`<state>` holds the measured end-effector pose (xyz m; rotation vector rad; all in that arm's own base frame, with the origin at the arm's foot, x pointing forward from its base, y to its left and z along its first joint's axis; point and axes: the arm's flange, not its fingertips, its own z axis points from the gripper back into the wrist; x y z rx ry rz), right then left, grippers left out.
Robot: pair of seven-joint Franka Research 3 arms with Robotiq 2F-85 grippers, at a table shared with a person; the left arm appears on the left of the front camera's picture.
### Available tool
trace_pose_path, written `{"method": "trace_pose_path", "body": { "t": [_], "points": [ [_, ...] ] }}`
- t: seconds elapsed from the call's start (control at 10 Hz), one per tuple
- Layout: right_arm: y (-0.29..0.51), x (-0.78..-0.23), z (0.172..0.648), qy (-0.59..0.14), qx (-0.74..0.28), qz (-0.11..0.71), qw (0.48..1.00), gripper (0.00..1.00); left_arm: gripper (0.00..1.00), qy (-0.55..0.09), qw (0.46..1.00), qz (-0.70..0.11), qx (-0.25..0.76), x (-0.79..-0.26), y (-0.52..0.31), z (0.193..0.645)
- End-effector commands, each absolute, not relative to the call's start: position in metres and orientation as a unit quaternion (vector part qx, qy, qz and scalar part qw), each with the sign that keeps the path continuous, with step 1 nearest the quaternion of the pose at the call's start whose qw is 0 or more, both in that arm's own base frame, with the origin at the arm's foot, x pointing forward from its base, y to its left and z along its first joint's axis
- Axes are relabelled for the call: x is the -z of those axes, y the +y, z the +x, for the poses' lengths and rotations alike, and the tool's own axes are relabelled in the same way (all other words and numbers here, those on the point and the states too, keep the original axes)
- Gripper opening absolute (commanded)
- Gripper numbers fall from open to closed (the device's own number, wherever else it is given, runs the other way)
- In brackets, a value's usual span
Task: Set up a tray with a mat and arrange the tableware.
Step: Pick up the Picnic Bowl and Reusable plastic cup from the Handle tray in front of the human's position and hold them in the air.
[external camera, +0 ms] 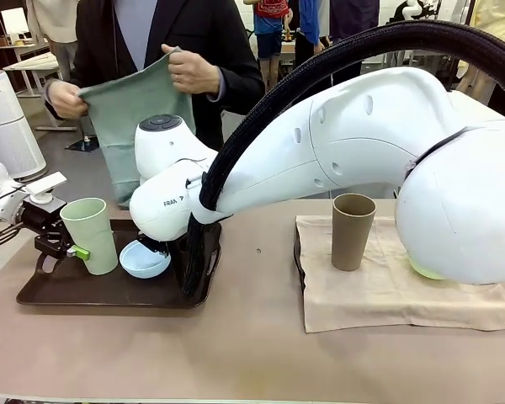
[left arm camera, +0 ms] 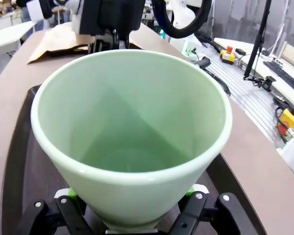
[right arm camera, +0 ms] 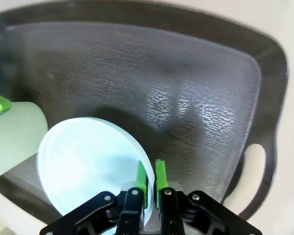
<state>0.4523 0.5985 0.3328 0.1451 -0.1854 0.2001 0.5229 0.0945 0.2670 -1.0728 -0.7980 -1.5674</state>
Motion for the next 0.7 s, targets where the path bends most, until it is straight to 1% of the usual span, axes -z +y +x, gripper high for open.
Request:
{"method": "trace_pose_path", "body": {
  "t": [0.0, 0.1, 0.2, 0.4, 0.6],
  "points": [
    [0.598, -0.342, 0.447, -0.103, -0.094, 0.056, 0.989, 0.00, 0.00, -0.327, 0.511, -0.448, 0.657, -0.261, 0.103, 0.524],
    [0.598, -0.341, 0.448, -0.101, -0.092, 0.056, 0.989, 0.00, 0.29, -0.327, 0.511, -0.449, 0.656, -0.261, 0.102, 0.524],
    [0.598, -0.337, 0.449, -0.096, -0.092, 0.055, 0.990, 0.00, 0.00, -0.326, 0.512, -0.449, 0.656, -0.261, 0.103, 0.523],
    [0.596, -0.340, 0.450, -0.094, -0.085, 0.055, 0.990, 0.00, 0.00, -0.325, 0.511, -0.459, 0.651, -0.269, 0.107, 0.523],
    [0.583, -0.378, 0.436, -0.109, -0.090, 0.069, 0.988, 0.02, 0.00, -0.356, 0.493, -0.469, 0.641, -0.323, 0.127, 0.509]
  ]
}}
